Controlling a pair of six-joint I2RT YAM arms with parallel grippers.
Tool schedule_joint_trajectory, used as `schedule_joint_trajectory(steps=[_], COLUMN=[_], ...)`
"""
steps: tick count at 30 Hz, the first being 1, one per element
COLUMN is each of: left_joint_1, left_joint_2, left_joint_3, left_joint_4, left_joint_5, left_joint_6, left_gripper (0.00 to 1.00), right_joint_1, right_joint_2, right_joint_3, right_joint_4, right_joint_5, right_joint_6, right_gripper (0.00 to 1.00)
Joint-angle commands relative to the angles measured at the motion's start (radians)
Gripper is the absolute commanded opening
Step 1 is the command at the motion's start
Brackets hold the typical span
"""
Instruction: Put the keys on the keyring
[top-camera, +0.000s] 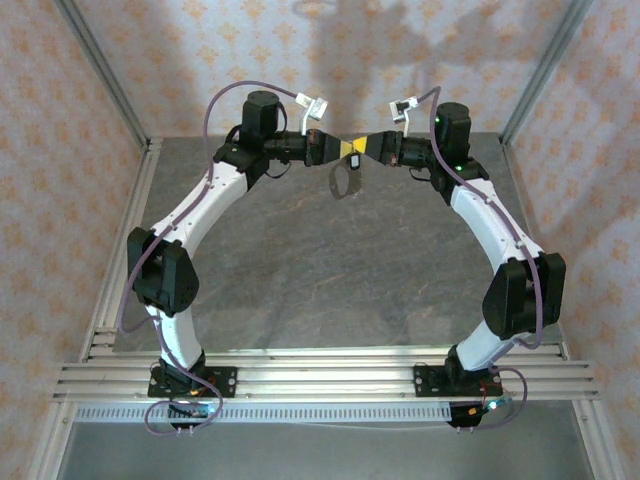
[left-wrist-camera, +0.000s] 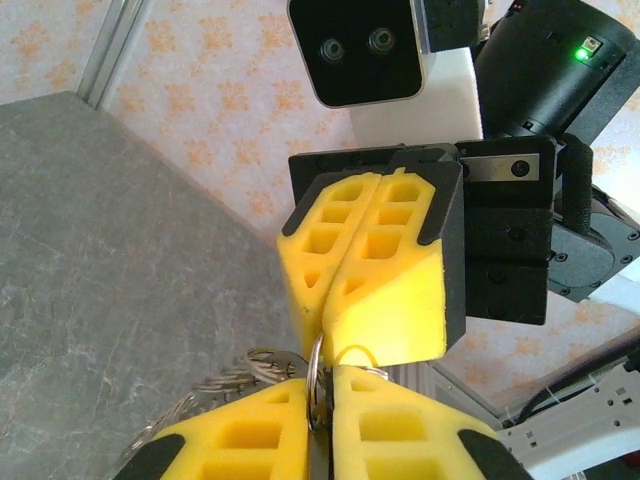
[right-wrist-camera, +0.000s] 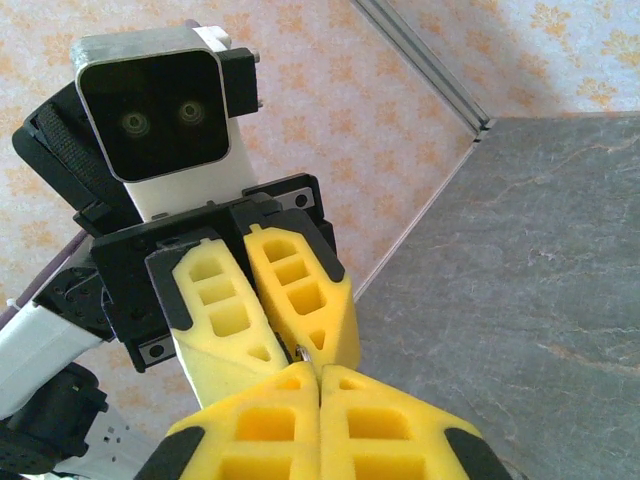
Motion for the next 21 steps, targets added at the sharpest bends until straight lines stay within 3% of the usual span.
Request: schedule_joint_trajectory(steps=[1,4,21], left_joint_1=[-0.006,-0.006,-0.008], left_joint_2=[-0.004,-0.004,-0.002], left_joint_3=[0.016,0.013,0.007], left_joint_4=[0.073,0.084,0.095], left_joint_5=[-0.012,-0.018,-0.022], left_joint_6=[-0.012,-0.019,-0.029], left_gripper=[0.18,0.2,0.08], right_joint_1=[0.002,0.003,0.003], right_joint_2=[-0.001,-0.002,0.003], right_joint_3=[-0.015,-0.013,-0.011], right_joint_4=[0.045,0.044,0.057], right_joint_5=[-0.012,-0.012,-0.007], right_joint_6=[-0.005,-0.007,0.006], right_gripper=[0.0,0.0,0.0])
